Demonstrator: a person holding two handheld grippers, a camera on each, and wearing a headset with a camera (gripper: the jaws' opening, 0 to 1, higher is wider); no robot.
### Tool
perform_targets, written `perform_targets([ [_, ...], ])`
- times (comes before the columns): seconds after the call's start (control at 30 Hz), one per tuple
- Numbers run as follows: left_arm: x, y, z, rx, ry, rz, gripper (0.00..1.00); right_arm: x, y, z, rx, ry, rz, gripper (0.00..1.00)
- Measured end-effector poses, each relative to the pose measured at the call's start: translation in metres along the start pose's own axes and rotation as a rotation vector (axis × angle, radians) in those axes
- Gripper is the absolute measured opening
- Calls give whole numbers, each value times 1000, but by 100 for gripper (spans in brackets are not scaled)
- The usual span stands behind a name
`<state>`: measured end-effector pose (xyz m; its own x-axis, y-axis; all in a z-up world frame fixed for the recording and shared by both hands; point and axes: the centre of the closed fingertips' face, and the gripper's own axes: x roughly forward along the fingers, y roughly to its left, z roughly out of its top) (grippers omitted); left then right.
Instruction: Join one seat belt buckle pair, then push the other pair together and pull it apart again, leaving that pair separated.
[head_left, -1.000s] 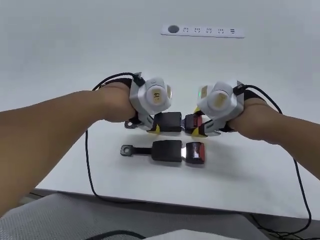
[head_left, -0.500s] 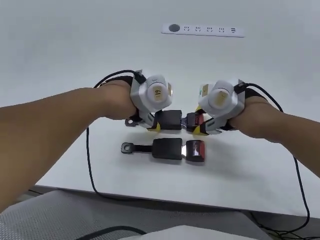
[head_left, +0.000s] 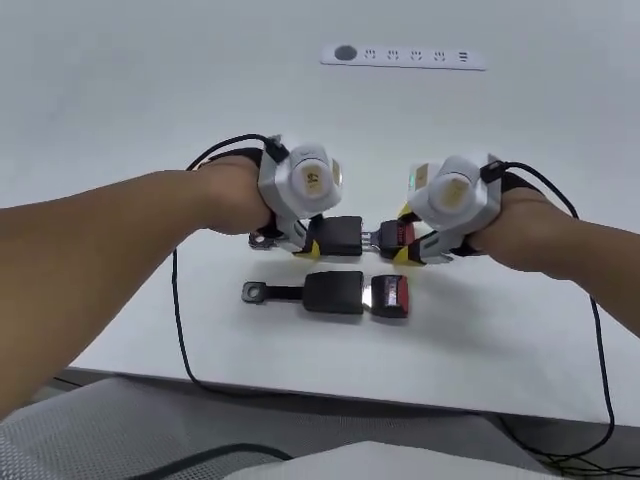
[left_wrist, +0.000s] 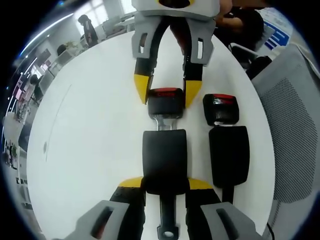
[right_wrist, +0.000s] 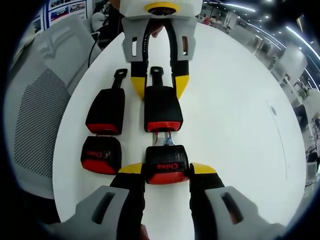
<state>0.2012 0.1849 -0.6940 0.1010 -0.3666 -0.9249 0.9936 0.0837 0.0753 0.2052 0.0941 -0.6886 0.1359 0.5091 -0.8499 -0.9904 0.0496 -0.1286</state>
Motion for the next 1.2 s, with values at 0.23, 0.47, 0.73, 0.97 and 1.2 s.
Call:
perform_targets([
  [0.23,0,-2,1,-20,-24,1,30,-10,2,-18,36,5,-10,33],
  [0.47,1,-1,1,-21,-13,3,30,-22,4,-39,69,15,-21,34],
  [0.73,0,-2,2,-20,-7,8,31,-39,2,-66,86,41,-34,34],
  [0.97,-1,-1,2,-23,-9,11,31,-52,1,-89,105,61,-42,34],
  [1.2,-1,-1,3,-18,-4,9,31,-62,-1,-107,115,80,-51,34],
])
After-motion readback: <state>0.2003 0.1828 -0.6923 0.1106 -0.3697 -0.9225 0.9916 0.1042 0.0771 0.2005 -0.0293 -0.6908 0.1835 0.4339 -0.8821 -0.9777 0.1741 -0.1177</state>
